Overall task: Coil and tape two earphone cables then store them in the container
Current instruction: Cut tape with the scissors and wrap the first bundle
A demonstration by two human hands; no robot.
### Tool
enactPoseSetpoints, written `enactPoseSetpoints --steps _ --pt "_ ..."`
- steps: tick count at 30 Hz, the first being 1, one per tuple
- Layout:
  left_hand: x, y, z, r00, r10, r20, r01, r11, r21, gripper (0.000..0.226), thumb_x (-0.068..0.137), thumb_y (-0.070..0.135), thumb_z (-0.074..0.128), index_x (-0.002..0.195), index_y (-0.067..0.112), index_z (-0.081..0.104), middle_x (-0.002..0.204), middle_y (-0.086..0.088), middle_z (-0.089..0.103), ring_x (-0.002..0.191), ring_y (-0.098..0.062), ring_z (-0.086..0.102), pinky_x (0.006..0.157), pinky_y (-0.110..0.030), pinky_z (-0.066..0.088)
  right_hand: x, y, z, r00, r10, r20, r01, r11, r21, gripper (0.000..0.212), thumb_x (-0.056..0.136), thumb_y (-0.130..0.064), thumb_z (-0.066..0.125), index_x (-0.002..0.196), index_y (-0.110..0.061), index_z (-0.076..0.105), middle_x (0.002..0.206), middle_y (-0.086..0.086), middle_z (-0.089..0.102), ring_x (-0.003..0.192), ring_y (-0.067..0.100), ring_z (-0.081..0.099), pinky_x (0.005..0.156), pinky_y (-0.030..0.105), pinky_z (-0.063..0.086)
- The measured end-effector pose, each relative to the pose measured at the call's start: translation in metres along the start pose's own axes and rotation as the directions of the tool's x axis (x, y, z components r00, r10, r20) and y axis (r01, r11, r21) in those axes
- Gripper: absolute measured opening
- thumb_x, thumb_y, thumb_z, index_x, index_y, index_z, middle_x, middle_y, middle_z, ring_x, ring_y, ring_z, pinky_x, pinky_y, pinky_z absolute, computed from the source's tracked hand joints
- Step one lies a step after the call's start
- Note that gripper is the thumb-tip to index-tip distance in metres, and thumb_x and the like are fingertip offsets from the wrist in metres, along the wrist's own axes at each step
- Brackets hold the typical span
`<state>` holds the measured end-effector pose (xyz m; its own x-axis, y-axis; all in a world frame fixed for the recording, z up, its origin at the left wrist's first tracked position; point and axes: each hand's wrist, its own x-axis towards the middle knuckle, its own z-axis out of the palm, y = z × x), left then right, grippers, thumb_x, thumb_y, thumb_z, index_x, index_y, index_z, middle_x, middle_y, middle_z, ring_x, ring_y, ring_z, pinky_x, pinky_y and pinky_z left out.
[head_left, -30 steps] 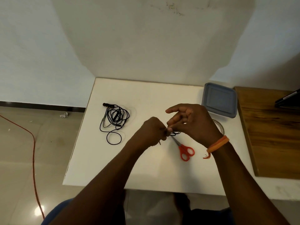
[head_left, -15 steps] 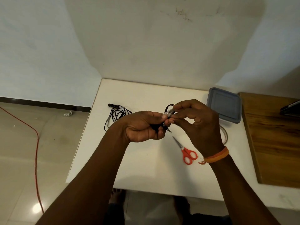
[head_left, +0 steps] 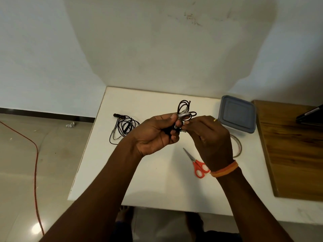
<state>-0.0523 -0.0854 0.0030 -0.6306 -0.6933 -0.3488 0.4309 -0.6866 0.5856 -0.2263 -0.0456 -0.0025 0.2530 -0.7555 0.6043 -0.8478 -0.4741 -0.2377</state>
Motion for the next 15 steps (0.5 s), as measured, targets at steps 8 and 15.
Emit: enactPoseSetpoints --steps 8,15 --pt "0.0 0.003 0.001 0.999 0.029 -0.02 -0.027 0.994 0.102 0.025 0.092 0.019 0.05 0.084 0.014 0.073 0.071 0.002 0.053 0.055 -0.008 0.038 0.054 -0.022 0.038 -0.001 -0.006 0.001 0.997 0.051 -0.061 -0.042 0.988 0.149 0.02 0.077 -0.007 0.074 0.097 -0.002 0.075 0.098 0.009 0.074 0.092 0.021 0.072 0.083 0.028 0.055" --pt "-0.001 0.003 0.003 0.999 0.035 -0.009 -0.035 0.996 0.08 0.024 0.093 0.017 0.05 0.112 0.016 0.065 0.071 0.002 0.049 0.057 -0.01 0.035 0.054 -0.022 0.038 0.016 -0.025 -0.008 0.811 0.56 0.172 -0.497 0.504 0.707 0.018 0.082 -0.01 0.073 0.093 -0.024 0.073 0.082 -0.023 0.072 0.085 0.003 0.071 0.078 0.018 0.055"
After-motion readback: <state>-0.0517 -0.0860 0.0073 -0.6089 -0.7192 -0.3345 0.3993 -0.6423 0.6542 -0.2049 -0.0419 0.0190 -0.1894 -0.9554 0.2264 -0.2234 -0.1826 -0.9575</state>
